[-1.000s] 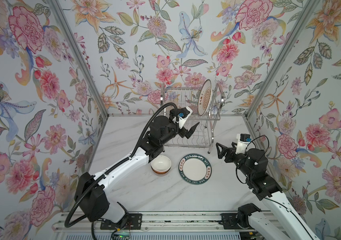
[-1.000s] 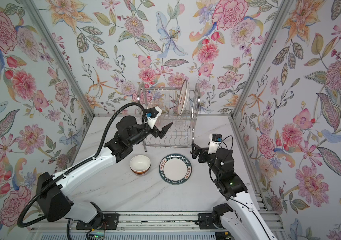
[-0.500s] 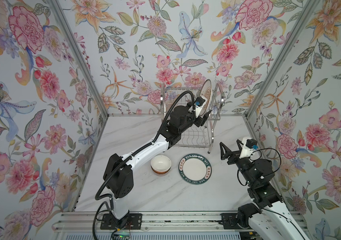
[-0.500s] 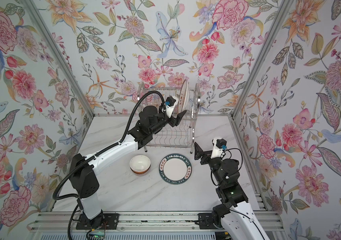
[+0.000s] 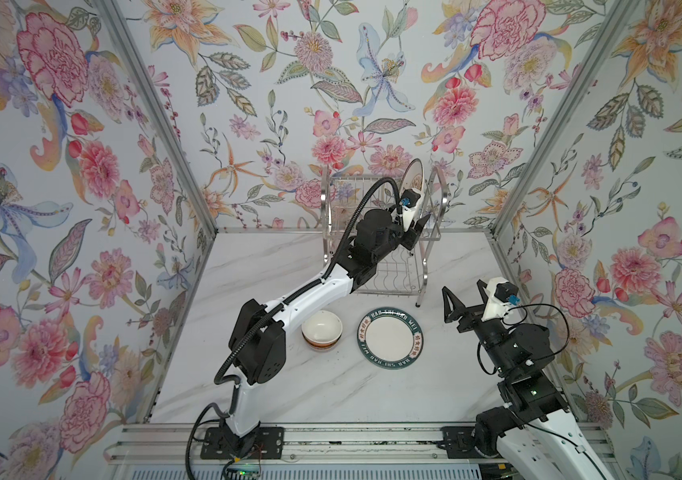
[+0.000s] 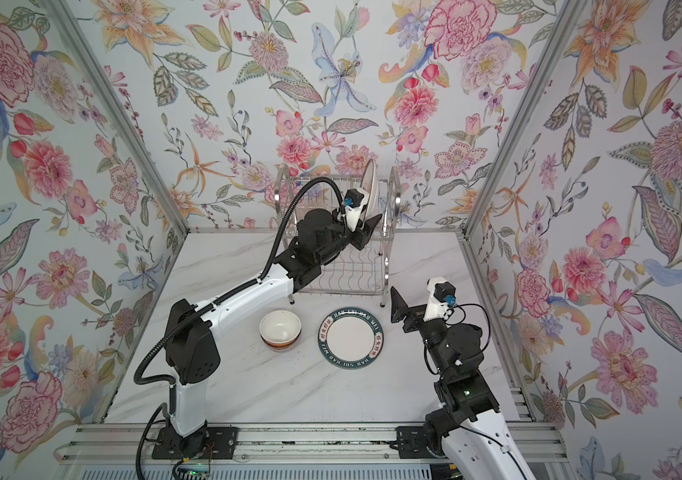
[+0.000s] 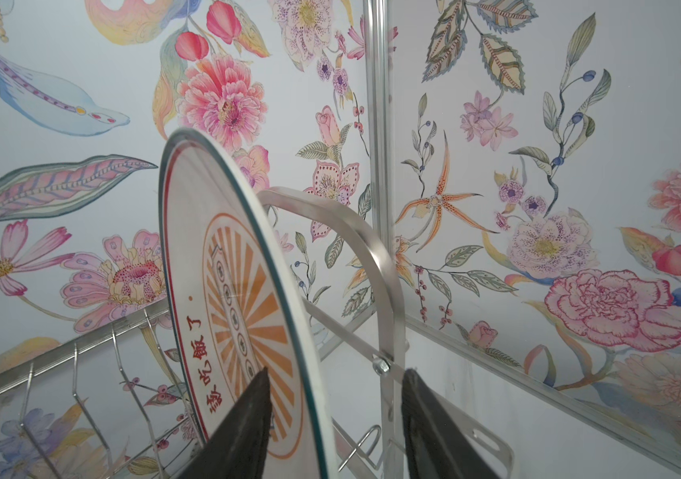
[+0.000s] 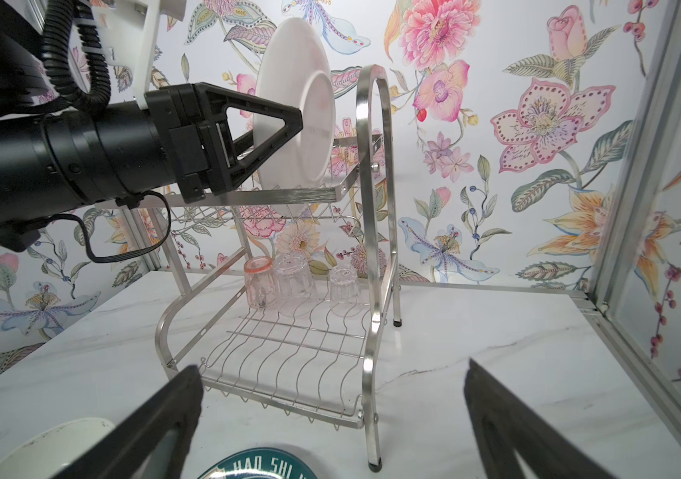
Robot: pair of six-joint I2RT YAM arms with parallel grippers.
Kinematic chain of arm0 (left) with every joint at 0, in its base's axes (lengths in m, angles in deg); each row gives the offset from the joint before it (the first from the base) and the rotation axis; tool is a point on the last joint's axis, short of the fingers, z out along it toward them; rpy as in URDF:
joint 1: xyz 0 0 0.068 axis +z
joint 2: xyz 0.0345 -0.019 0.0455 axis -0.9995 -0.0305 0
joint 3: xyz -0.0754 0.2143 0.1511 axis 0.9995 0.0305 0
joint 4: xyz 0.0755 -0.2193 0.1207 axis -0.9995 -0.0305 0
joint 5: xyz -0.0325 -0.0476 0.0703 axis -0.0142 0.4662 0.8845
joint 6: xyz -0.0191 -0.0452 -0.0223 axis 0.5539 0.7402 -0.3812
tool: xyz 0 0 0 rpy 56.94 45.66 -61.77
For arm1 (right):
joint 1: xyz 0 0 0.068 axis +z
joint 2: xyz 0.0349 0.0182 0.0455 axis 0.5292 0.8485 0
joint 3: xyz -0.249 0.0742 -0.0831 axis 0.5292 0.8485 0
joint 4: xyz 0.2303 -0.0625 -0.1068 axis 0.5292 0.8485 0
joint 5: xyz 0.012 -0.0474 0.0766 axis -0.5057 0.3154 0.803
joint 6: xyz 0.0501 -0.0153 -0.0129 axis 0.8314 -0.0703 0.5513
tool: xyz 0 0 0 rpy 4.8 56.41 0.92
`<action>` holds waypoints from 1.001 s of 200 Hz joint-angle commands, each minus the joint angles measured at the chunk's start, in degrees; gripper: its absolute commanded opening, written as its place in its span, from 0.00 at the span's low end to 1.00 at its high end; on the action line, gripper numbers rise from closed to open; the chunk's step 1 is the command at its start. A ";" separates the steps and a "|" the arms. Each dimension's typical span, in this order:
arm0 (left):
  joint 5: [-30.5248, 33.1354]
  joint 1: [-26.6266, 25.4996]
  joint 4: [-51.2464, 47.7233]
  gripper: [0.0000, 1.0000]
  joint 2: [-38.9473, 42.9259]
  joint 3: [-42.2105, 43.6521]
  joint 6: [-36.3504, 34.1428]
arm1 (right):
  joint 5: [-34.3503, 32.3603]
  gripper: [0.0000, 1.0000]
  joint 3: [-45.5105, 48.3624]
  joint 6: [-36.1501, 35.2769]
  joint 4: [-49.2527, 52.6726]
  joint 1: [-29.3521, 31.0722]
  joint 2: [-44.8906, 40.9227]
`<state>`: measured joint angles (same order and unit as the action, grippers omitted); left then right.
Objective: Unload the mixed dishes from the dish rack
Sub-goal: 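Close the left gripper on the orange-sunburst plate's rim in the rack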
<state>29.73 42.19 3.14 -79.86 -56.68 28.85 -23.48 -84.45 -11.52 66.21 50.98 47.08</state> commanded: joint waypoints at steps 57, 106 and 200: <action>2.28 -0.54 1.46 0.28 -0.93 -1.81 2.70 | -0.38 0.99 0.48 -1.16 -0.40 0.29 1.04; 3.34 -0.52 2.29 0.22 -1.12 -1.50 3.32 | -0.18 0.99 0.13 -1.43 -0.59 0.13 1.85; 2.22 -0.52 3.61 0.07 -2.34 -2.42 4.46 | -0.11 0.99 -0.43 -2.02 -0.28 -0.13 2.27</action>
<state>33.49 42.10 5.37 -80.91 -57.18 32.31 -23.44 -84.43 -12.68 66.34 50.96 49.22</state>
